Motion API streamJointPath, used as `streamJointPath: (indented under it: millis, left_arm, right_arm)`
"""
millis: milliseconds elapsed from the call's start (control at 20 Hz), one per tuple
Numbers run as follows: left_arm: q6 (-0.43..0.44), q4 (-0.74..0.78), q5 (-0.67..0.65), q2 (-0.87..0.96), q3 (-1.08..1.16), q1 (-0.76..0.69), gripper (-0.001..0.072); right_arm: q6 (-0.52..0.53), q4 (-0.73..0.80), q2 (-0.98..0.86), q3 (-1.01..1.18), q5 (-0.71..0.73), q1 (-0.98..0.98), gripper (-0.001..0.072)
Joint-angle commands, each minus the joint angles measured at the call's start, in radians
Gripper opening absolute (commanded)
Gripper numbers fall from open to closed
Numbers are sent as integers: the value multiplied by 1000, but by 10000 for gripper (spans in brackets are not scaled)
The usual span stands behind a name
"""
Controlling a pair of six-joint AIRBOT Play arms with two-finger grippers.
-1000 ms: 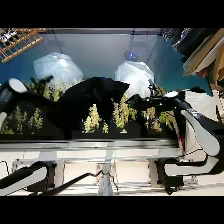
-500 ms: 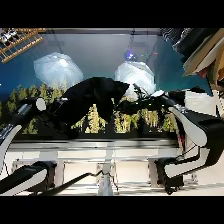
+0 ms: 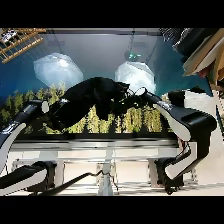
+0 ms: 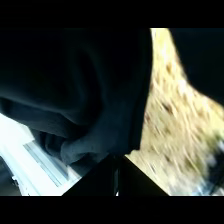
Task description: Fold the clothes and pants, and hang the long-sleeved shirts on hangers.
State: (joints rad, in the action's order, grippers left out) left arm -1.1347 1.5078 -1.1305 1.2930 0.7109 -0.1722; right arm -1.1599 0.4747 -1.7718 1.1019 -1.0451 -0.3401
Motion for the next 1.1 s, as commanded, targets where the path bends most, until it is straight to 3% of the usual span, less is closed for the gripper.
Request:
streamJointPath:
  millis: [0, 100, 200, 250, 300, 350, 500, 600, 850, 1050]
  left_arm:
    - [-24, -27, 175, -5, 29, 1, 5]
    - [-4, -43, 153, -61, 58, 2, 5]
    - [-19, -154, 101, -117, 71, 18, 12]
    - [-67, -217, 72, -134, 70, 37, 188]
    - [-151, -262, 46, -143, 70, 64, 486]
    - [-186, -284, 37, -143, 69, 89, 529]
    - [-150, -226, 10, -143, 64, 112, 525]
    - [-111, -184, -19, -143, 47, 101, 591]
    - [-450, -186, 35, -136, -23, 146, 593]
    - [-485, -391, 158, -136, -119, 251, 567]
  right_arm:
    - [-32, 3, 5, 25, 36, -20, 17]
    - [-33, 52, 72, 28, 48, 0, 16]
    - [-38, 91, 142, 31, 50, 29, 16]
    - [-45, 102, 174, 31, 50, 43, 16]
    - [-60, 112, 197, 31, 49, 53, 16]
    - [-61, 114, 215, 31, 50, 60, 16]
    - [-61, 114, 229, 30, 44, 59, 16]
    - [-60, 114, 229, 30, 43, 59, 17]
    - [-50, 115, 229, 30, 39, 59, 18]
    - [-8, 117, 229, 30, 41, 59, 18]
